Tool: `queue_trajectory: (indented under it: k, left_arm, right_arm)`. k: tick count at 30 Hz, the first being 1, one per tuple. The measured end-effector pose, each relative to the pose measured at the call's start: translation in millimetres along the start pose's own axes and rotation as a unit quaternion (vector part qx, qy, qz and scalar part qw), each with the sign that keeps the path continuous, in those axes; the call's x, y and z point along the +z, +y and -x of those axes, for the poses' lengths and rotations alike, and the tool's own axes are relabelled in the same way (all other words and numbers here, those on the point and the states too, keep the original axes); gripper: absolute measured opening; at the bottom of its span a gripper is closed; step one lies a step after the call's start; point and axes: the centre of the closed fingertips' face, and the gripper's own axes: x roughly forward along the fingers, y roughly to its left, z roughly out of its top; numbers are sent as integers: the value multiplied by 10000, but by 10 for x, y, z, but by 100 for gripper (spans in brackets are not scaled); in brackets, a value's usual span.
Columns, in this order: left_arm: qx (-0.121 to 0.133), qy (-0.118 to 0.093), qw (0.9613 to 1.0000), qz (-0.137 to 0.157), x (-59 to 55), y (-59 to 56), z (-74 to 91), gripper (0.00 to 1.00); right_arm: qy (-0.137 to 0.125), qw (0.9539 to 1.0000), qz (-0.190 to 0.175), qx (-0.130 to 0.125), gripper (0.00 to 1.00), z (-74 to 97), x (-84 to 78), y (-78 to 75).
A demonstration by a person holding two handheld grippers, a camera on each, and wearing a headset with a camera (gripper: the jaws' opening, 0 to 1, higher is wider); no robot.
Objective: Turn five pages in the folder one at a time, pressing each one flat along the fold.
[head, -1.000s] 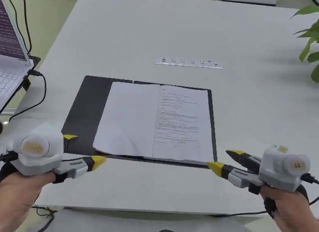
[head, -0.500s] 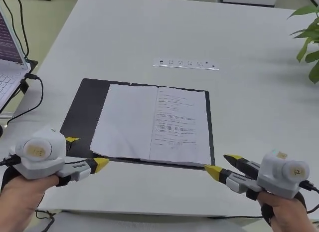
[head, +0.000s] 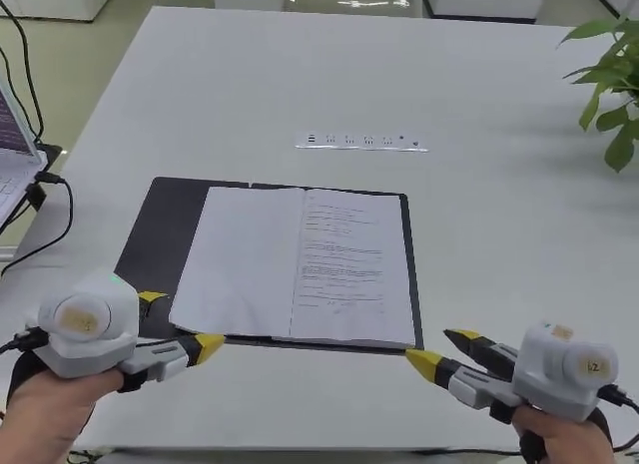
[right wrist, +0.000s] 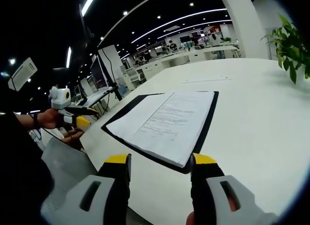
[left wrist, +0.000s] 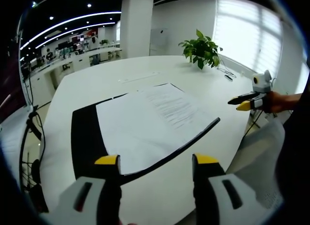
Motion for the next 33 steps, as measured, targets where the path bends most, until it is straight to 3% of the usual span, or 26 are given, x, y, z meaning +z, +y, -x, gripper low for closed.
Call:
queue_trajectory:
  k: [17,24,33]
  left_arm:
    - [-396,67,9989,-253,206,-278,-336,59]
    - [-591,86,9978,-283,261,-435,-557,58]
    - [-924,230,9940,-532,345,-669,-913,58]
  right_arm:
    - [-113,9995,-264,-101,48,122,-34,-119]
    - [-146,9993,-329,-83,48,134,-40,-135]
    - [-113,9991,-396,-42,48,145,-78,-151]
